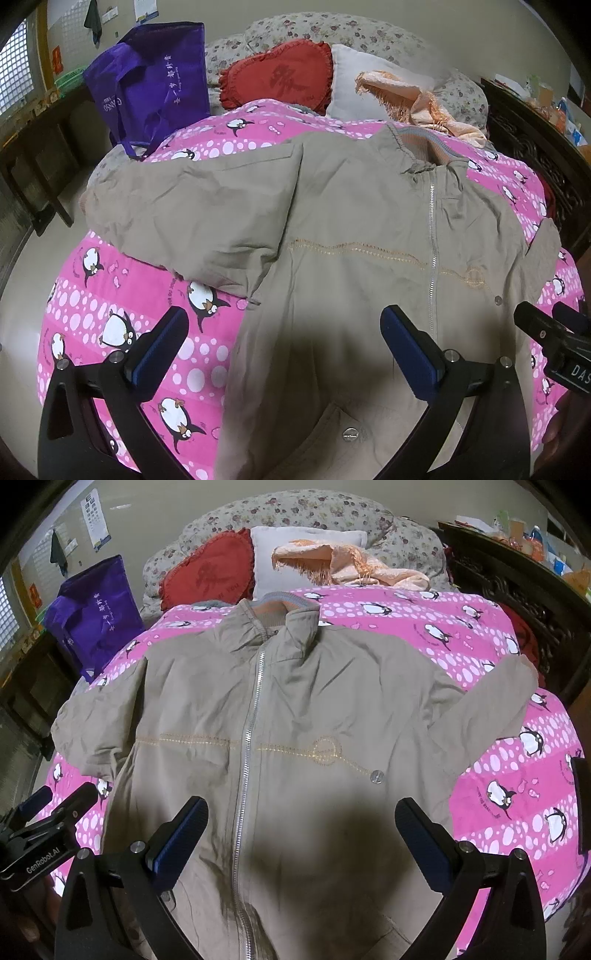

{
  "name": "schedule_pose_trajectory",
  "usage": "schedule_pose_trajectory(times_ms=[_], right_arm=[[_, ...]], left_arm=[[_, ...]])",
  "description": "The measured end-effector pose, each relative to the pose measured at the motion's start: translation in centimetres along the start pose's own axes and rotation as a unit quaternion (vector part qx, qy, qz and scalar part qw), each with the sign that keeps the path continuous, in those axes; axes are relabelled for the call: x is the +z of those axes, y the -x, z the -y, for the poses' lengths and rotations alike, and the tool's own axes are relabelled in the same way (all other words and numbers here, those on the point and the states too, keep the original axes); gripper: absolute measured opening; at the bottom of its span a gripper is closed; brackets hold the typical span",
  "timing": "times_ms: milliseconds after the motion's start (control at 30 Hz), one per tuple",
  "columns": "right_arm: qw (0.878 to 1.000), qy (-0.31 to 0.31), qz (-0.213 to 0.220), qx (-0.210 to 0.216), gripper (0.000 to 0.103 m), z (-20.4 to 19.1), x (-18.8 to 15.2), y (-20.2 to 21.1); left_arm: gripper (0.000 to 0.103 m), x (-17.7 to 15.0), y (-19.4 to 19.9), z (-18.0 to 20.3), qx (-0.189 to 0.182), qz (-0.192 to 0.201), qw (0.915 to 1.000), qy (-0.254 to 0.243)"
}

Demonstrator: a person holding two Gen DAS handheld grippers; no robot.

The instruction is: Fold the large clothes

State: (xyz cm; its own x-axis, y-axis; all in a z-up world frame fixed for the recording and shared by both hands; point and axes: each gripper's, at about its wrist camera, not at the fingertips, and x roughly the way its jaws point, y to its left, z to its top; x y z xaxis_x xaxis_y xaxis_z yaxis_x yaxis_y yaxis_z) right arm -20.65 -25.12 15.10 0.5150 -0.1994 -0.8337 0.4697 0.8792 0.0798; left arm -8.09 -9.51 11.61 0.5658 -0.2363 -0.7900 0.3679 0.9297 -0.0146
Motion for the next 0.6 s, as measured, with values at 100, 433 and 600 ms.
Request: schedule_pose_trajectory(times_ms=[100, 433, 600], right_arm=[[1.0, 0.001, -0.001, 0.0, 0.102, -0.08, 0.0, 0.01], [1.0, 0.005, -0.003, 0.0, 0.102, -0.3, -0.22, -0.23], [1.0, 0.007, -0.006, 0.001, 0.102, -0.65, 0.0, -0.55]], left_arm=[[0.103, -0.05, -0.06, 0.02, -0.001, -0.001, 1.0, -0.001], [0.103, -0.13, -0.14, -0.21, -0.002, -0.003, 1.0, 0.002], [0.103, -0.08, -0.28, -0.31, -0.002, -0.004, 1.0, 0.003]])
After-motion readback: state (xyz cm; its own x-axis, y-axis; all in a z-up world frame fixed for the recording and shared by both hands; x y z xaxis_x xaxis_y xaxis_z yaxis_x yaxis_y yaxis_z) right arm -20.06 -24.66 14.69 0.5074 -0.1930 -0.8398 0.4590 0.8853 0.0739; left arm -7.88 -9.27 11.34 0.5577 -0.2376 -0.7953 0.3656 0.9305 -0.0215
